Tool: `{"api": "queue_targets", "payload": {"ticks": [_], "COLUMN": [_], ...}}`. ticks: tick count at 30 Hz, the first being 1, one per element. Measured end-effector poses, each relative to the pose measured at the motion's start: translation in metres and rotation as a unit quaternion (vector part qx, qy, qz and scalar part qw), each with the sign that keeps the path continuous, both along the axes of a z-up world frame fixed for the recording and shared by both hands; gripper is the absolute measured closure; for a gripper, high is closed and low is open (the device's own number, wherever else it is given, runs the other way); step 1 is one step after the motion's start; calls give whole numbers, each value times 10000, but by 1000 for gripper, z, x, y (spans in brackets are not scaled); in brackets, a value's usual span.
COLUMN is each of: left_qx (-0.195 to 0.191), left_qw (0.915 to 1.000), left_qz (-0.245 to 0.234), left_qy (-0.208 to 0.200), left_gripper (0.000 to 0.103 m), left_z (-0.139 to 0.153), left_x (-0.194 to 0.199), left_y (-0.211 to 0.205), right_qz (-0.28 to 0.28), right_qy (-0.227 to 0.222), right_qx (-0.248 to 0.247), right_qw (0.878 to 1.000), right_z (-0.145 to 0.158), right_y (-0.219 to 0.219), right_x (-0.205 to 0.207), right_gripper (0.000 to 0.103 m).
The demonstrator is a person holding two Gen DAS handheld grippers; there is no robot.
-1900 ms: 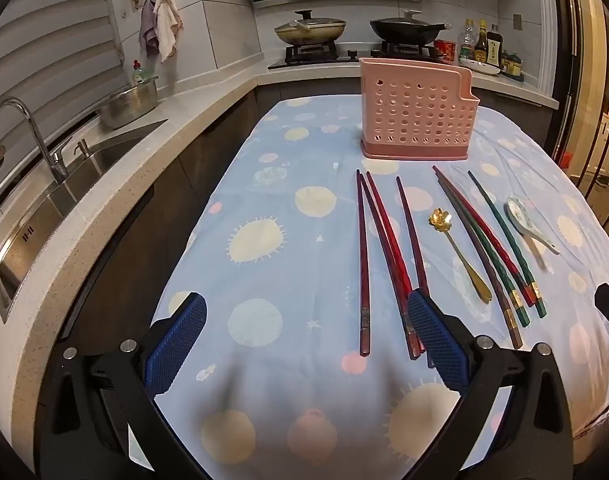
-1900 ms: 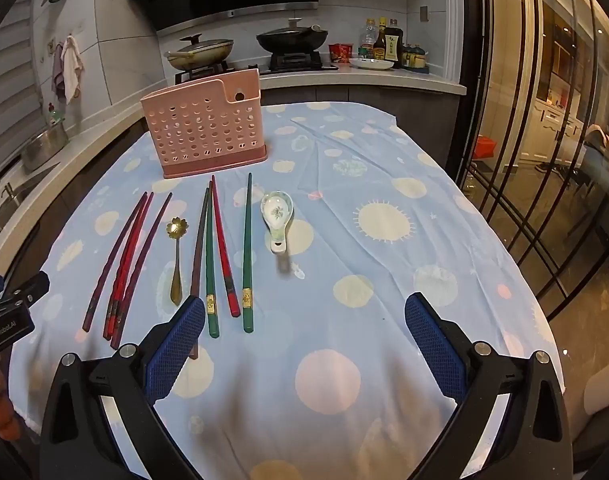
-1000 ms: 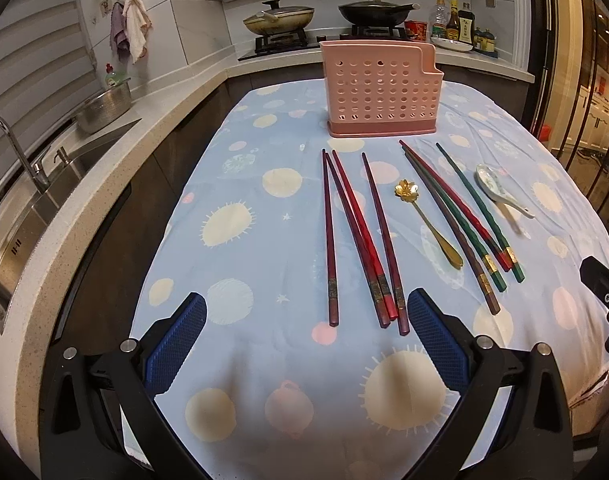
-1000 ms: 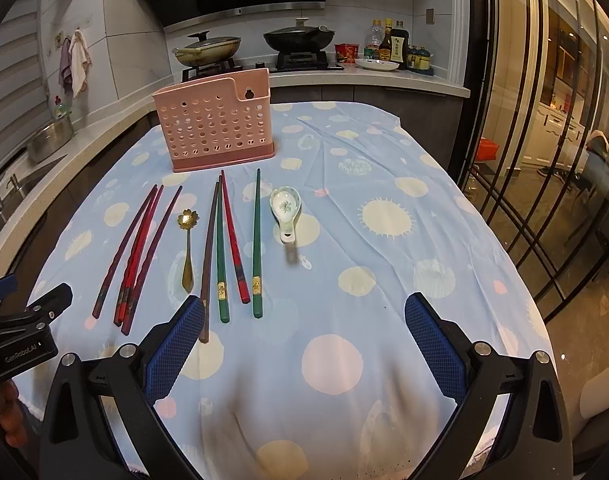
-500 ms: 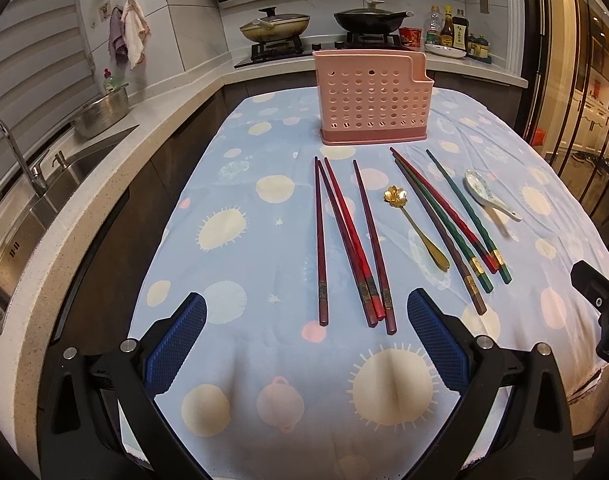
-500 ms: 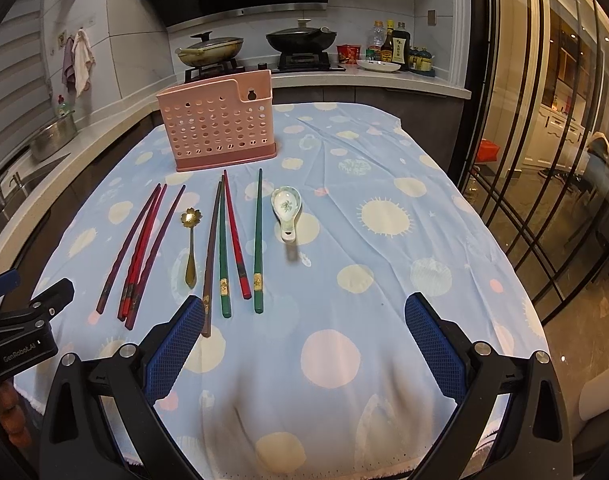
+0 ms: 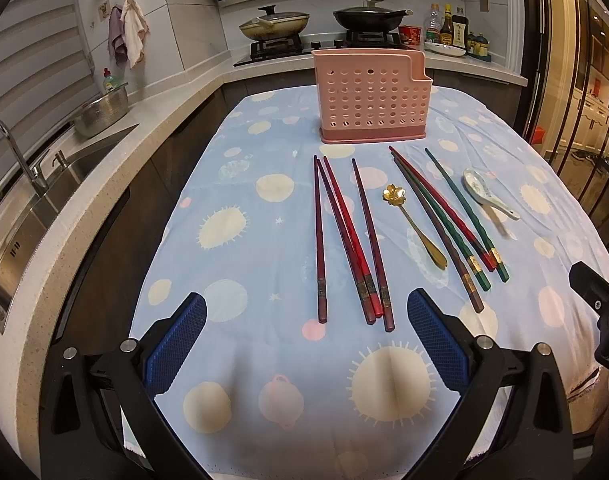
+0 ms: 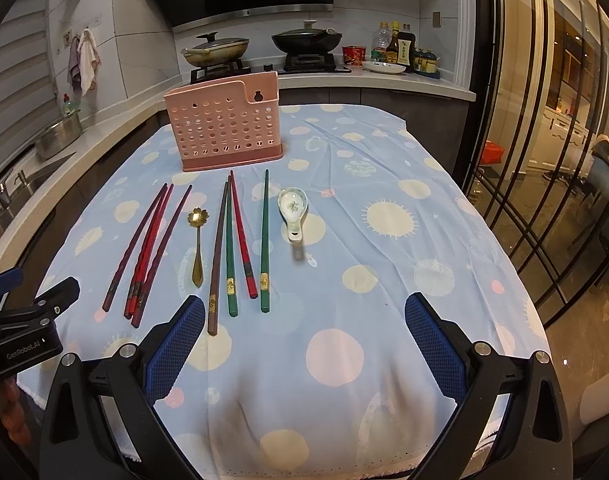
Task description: Organize utensils
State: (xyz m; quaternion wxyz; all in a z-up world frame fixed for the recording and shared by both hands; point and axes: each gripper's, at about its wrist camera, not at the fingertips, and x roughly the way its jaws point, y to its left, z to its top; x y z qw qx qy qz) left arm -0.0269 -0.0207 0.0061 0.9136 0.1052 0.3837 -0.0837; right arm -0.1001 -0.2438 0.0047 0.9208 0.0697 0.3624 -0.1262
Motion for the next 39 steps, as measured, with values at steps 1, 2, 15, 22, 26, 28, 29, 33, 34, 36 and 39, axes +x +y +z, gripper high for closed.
{"api": "queue_targets", "payload": {"ticks": [1,2,15,22,26,28,29,33,34,36,39], "left_qx": [-1,-3,-38,-50,-71,-68,-70,-69,-69,-71,-69], "left_qw": [10000,10000,10000,10000,10000,10000,10000,10000,10000,10000,10000], "left_qz": [2,3,-25,-13,-6,-6,-8,-2,1,6,2], "left_qy": [-2,-8,5,9,21,17,17,23,26,30,28], "left_gripper": [7,7,7,7,7,7,7,7,7,7,7], "left_z": [0,0,1,1,2,1,1,1,1,1,1], "left_x": [0,0,-4,-4,-6,-6,-6,-6,-5,-5,-5], "left_y": [0,0,0,0,2,3,3,3,3,4,4], "right_qz": [8,12,20,28,34,24,19,19,20,15,17], "right_qy": [0,-1,-13,-12,-27,-26,-25,-19,-17,-16,-8], "right_qx": [-5,-6,-14,-9,-23,-11,-5,-1,1,3,6], "right_qw": [10000,10000,10000,10000,10000,10000,10000,10000,10000,10000,10000], "right_z": [0,0,1,1,1,1,1,1,1,1,0], "right_y": [0,1,2,4,6,6,6,5,5,5,5], "right_x": [0,1,0,-1,-3,-3,-3,-2,-2,-2,-1], "right_gripper": [7,7,7,7,7,7,7,7,7,7,7]}}
